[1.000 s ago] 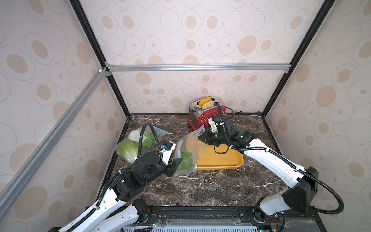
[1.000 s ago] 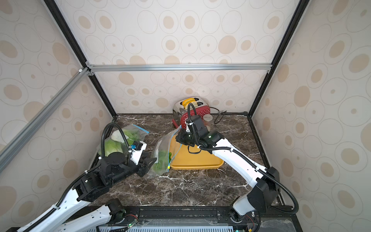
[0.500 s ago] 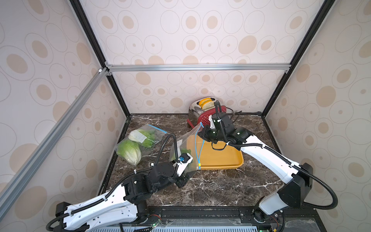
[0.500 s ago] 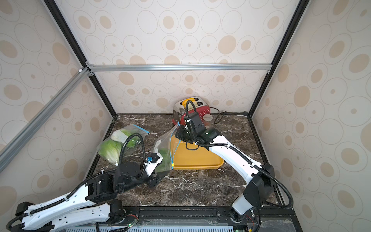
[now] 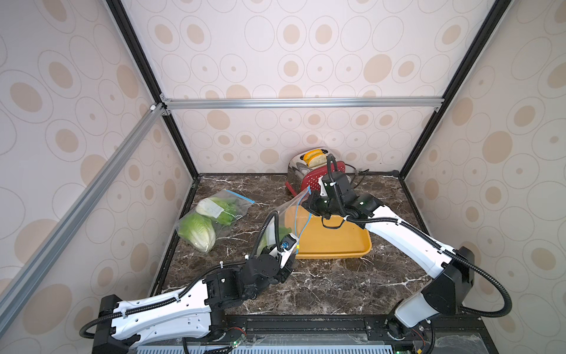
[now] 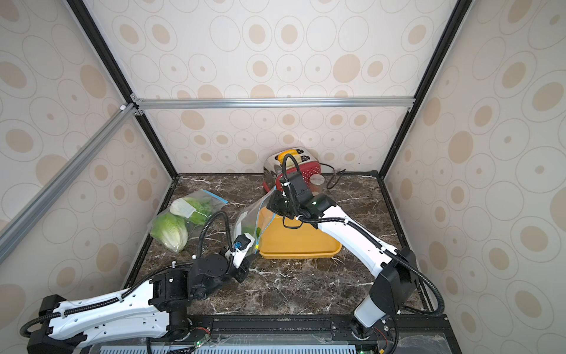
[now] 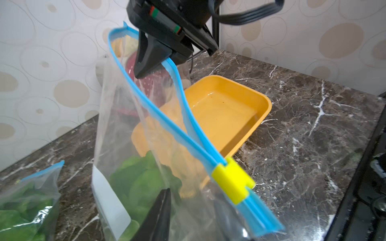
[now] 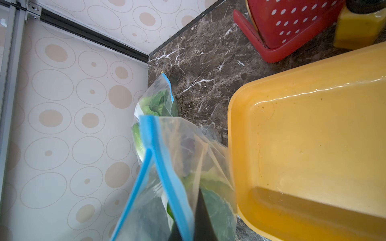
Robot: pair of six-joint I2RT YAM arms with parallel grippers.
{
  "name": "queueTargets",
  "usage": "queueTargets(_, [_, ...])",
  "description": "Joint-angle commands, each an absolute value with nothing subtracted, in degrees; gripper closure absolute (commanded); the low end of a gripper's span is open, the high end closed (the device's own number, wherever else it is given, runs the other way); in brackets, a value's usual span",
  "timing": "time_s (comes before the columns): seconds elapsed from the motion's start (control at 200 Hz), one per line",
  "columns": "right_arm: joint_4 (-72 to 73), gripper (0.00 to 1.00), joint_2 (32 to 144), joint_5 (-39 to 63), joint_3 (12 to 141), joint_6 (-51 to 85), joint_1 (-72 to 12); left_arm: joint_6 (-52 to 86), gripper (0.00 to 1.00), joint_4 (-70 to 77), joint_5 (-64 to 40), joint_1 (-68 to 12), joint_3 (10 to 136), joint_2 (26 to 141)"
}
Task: Put the chinese cabbages into a zipper bag and zip it
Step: Adjust the zipper food storage bag at the center of the board.
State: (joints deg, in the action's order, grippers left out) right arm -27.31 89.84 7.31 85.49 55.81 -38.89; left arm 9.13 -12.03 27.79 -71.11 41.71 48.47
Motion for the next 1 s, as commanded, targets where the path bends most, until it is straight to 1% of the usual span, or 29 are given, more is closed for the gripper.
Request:
queueTargets(0.0, [-26.47, 0.92, 88.93, 7.45, 86.12, 56.89, -38.23, 7.83, 0.76, -11.07, 30.83, -71.60, 41.75, 47.11])
queueTargets(0.06, [-26.72, 0.86, 88.33, 7.60, 86.13, 56.65, -38.28, 7.67, 0.85, -11.07, 31.65, -71.61, 41.76, 47.02])
queueTargets(0.185, [-28.73, 0.73, 86.64, 8.47, 86.98, 55.45, -38.15, 7.60, 1.00, -11.88, 34.28, -71.53, 42.28, 46.59])
queueTargets(0.315, [-33.33, 0.60, 84.07, 8.61, 88.28, 52.71, -37.97, 7.31, 1.00, -13.24, 35.58, -71.33, 42.74, 44.46])
queueTargets(0.386, [-35.85, 0.55, 82.96, 9.71, 89.68, 49.29, -37.93, 7.07, 1.00, -15.50, 35.63, -70.71, 43.99, 43.20])
queueTargets(0.481, [-36.81, 0.50, 81.83, 14.52, 91.52, 42.76, -37.97, 6.94, 1.00, -18.82, 31.19, -68.05, 45.80, 41.69])
queueTargets(0.571, [-36.35, 0.48, 81.47, 23.19, 94.27, 32.73, -37.97, 7.16, 1.00, -22.08, 24.88, -64.27, 47.98, 41.18])
queueTargets(0.676, [-37.92, 0.48, 81.88, 33.69, 97.65, 19.38, -38.18, 5.91, 1.00, -26.81, 23.71, -63.36, 51.70, 42.37])
queueTargets(0.761, [-39.53, 0.48, 82.92, 40.16, 99.65, 9.15, -38.52, 4.41, 1.00, -29.12, 22.37, -63.23, 55.01, 44.07])
queueTargets(0.851, [-41.20, 0.48, 84.15, 43.47, 101.61, 0.49, -38.63, 3.53, 1.00, -31.92, 20.89, -63.15, 59.27, 45.80])
queueTargets(0.946, [-42.64, 0.47, 85.20, 49.61, 104.16, -6.79, -38.90, 3.09, 1.00, -35.82, 19.15, -63.13, 63.98, 46.58])
queueTargets(0.996, [-41.89, 0.46, 84.78, 50.41, 103.58, -9.41, -38.98, 3.07, 1.00, -39.01, 18.12, -63.12, 65.90, 46.38])
